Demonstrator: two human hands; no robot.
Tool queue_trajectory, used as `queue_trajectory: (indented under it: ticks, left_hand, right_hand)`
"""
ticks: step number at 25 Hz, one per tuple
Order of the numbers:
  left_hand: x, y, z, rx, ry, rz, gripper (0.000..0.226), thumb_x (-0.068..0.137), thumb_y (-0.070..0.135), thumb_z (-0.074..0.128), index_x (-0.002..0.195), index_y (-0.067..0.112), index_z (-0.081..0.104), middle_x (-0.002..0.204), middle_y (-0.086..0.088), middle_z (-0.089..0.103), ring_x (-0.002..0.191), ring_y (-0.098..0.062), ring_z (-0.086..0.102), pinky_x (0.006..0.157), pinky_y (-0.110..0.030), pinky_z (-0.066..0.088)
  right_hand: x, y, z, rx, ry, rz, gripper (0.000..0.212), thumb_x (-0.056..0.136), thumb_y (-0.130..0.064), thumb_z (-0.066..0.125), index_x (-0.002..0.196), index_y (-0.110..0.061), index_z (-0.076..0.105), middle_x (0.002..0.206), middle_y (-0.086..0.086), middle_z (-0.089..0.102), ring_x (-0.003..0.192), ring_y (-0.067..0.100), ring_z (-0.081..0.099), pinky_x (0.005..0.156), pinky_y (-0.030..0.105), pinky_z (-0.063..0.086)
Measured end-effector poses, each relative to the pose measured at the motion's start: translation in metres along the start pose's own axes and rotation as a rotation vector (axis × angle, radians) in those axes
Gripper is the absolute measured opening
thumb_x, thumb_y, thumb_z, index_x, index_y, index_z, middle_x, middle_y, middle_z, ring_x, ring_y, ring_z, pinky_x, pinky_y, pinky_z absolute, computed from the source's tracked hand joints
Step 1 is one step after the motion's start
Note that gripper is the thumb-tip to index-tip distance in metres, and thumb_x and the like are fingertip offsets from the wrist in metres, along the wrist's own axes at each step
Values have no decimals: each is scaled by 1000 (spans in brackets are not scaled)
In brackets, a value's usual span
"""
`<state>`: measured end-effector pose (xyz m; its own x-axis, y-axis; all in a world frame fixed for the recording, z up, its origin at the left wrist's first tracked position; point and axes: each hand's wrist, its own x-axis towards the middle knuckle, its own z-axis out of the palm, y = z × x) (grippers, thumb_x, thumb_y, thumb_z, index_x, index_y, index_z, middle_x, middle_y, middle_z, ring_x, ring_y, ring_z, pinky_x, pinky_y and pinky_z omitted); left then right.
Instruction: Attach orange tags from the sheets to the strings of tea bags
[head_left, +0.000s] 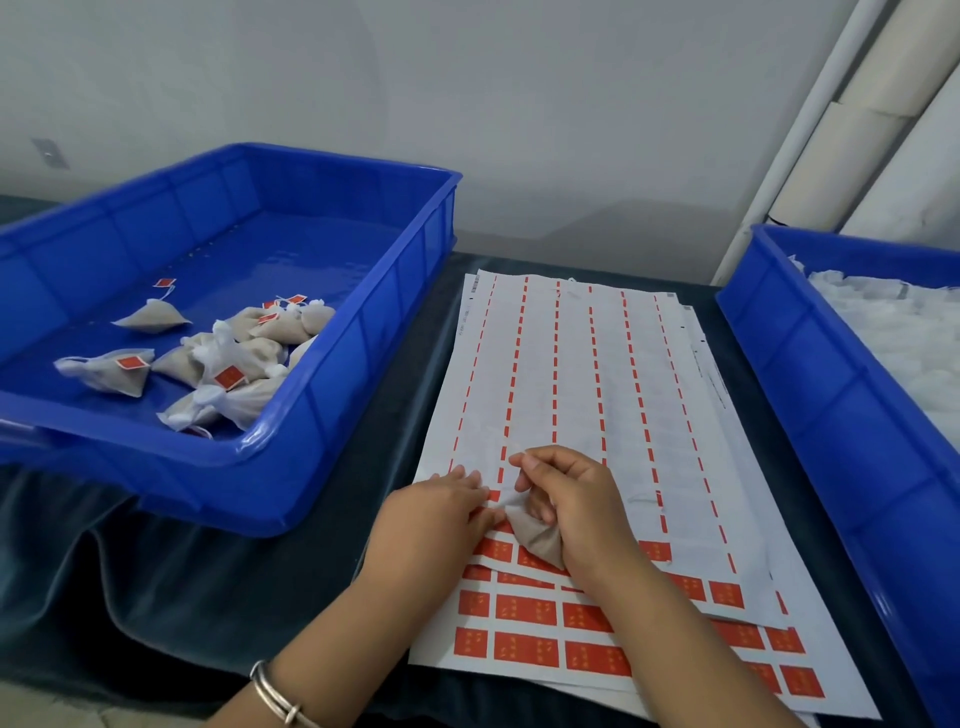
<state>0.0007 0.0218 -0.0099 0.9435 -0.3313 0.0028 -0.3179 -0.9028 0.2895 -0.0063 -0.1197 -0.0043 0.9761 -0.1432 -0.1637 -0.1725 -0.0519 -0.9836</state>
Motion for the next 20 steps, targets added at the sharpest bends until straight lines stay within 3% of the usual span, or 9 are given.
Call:
queue_trajectory:
  ticks: [6,14,16,20]
  left_hand:
    - [4,7,-3,49,-32,-8,39,97,47,33,121,32,59,126,12,58,111,-6,57,94,-25,45]
    - [2,8,5,80,6,38,33,98,43,36,116,31,61,118,12,61,107,-6,58,91,-25,48]
    - [1,2,1,-18,27,4,32,95,47,40,112,34,63,119,14,61,106,-4,58,90,-17,43]
    - [-2,-11,-3,-57,8,13,44,88,54,48,128,37,52,138,19,46,120,-1,48,98,-20,38]
  right_hand:
    - [-2,1,-2,31,-12,-25,24,93,-18,55,77,-22,72,65,-7,66,49,-2,57,51,9,44]
    - [-2,3,-4,73,-1,-22,21,93,-20,55,81,-23,72,66,-5,67,46,2,54,51,12,45]
    - [-2,2,-6,120,-15,-16,21,93,-18,55,82,-22,73,65,-2,65,41,5,47,47,14,44]
    - [-2,2,-6,88,-5,-5,19,93,-18,56,84,-24,71,65,-5,65,40,4,47,45,12,41]
